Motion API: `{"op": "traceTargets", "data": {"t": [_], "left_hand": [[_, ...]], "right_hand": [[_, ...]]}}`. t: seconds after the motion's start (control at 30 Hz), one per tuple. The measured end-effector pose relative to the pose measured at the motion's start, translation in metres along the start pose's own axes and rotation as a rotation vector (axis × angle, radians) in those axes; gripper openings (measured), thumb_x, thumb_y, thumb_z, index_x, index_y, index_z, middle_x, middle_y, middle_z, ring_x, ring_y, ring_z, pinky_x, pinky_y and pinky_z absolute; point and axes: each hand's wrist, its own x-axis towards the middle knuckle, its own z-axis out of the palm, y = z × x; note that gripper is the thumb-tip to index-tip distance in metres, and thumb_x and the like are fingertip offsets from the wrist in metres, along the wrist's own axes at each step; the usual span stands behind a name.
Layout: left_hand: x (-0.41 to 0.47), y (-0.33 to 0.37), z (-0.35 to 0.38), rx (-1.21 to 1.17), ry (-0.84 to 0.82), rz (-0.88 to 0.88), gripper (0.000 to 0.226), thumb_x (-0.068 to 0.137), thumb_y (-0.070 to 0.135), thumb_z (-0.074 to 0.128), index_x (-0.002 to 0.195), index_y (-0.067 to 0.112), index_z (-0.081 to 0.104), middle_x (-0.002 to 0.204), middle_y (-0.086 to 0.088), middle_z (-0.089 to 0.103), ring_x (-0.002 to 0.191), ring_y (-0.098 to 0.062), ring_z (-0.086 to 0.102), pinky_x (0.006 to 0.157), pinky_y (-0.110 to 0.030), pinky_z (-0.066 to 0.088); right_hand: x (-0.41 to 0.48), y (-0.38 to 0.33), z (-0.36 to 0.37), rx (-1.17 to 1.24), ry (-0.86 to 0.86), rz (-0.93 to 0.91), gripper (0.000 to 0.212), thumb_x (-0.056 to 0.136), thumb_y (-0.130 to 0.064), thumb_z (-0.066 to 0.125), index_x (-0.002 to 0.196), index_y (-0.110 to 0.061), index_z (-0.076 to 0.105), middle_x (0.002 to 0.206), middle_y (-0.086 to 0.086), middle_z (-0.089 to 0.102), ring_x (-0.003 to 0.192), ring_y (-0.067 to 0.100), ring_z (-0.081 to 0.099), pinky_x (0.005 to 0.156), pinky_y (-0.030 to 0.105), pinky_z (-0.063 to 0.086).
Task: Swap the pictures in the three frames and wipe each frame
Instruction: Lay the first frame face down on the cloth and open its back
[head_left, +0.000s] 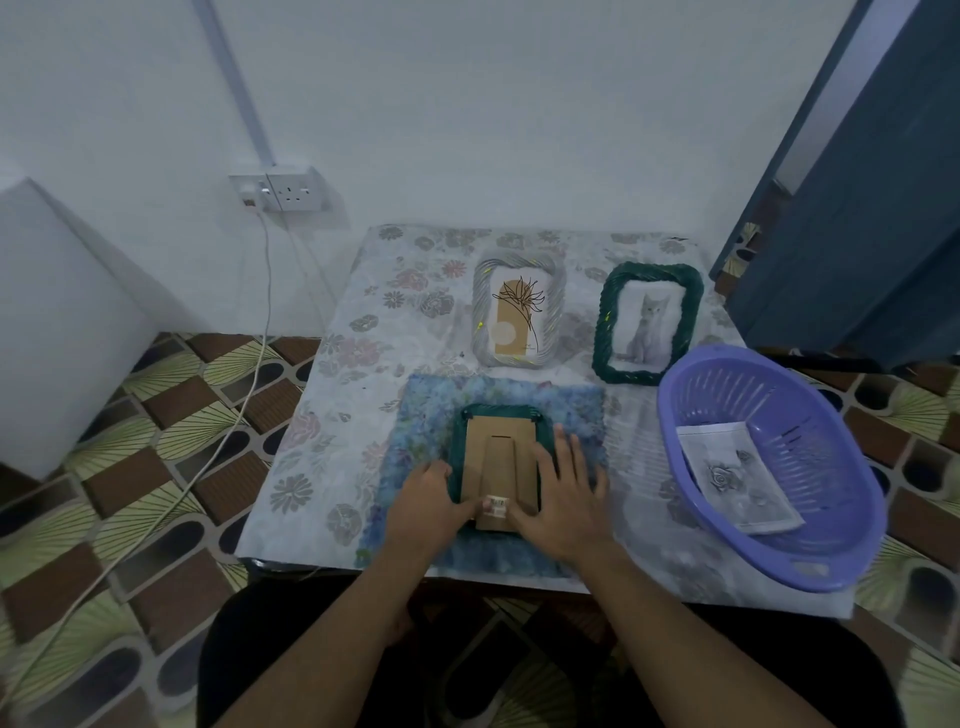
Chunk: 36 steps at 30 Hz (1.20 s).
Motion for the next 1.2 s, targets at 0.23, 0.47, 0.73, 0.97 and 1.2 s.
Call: {"op": "traceTargets", "data": {"t": [0.23, 0.47, 0.73, 0.97, 1.2], "left_hand": [[0.0, 0.015, -0.023, 0.284, -0.055, 0.031, 0.072, 0.072, 0.075, 0.064, 0.113, 0.017, 0.052, 0.116, -0.002, 0.053, 0.111, -0.022, 0.053, 0.083, -0.039, 0.053], [0.044, 0.029, -0.035, 0.179, -0.229, 0.02, 0.098, 0.068, 0.065, 0.076, 0.139, 0.015, 0.032, 0.139, -0.015, 0.032, 0.131, -0.033, 0.033, 0.104, -0.046, 0.042], [0.087, 0.03, -0.023, 0.147, -0.027, 0.132, 0.046, 0.1, 0.037, 0.049, 0.142, 0.02, 0.045, 0.135, -0.012, 0.048, 0.126, -0.035, 0.042, 0.104, -0.045, 0.039], [0.105, 0.017, -0.013, -0.003, 0.017, 0.143, 0.024, 0.1, 0.028, 0.051, 0.121, 0.019, 0.059, 0.12, -0.006, 0.055, 0.112, -0.028, 0.05, 0.097, -0.038, 0.04], [0.119, 0.016, -0.007, -0.187, 0.026, -0.004, 0.007, 0.093, 0.035, 0.064, 0.091, 0.034, 0.057, 0.096, 0.01, 0.059, 0.103, -0.02, 0.059, 0.094, -0.045, 0.049]], "right_hand": [[0.009, 0.011, 0.006, -0.047, -0.038, -0.093, 0.096, 0.071, -0.082, 0.012, 0.156, -0.038, 0.0, 0.161, -0.004, -0.027, 0.15, 0.021, -0.022, 0.118, 0.053, -0.005], [0.009, 0.015, 0.012, -0.057, -0.012, -0.126, 0.091, 0.078, -0.078, 0.016, 0.157, -0.036, 0.002, 0.164, -0.003, -0.018, 0.152, 0.021, -0.014, 0.119, 0.05, -0.006], [0.008, 0.018, 0.013, -0.051, 0.015, -0.155, 0.085, 0.085, -0.072, 0.028, 0.158, -0.034, 0.005, 0.165, 0.001, -0.012, 0.153, 0.023, -0.009, 0.12, 0.052, -0.001], [0.01, 0.018, 0.014, -0.058, 0.02, -0.155, 0.084, 0.085, -0.071, 0.029, 0.157, -0.036, 0.003, 0.166, 0.0, -0.01, 0.153, 0.024, -0.008, 0.12, 0.052, -0.002], [0.011, 0.02, 0.019, -0.04, 0.052, -0.163, 0.084, 0.085, -0.071, 0.032, 0.157, -0.034, 0.011, 0.166, 0.003, -0.006, 0.153, 0.024, -0.005, 0.121, 0.054, 0.003]]}}
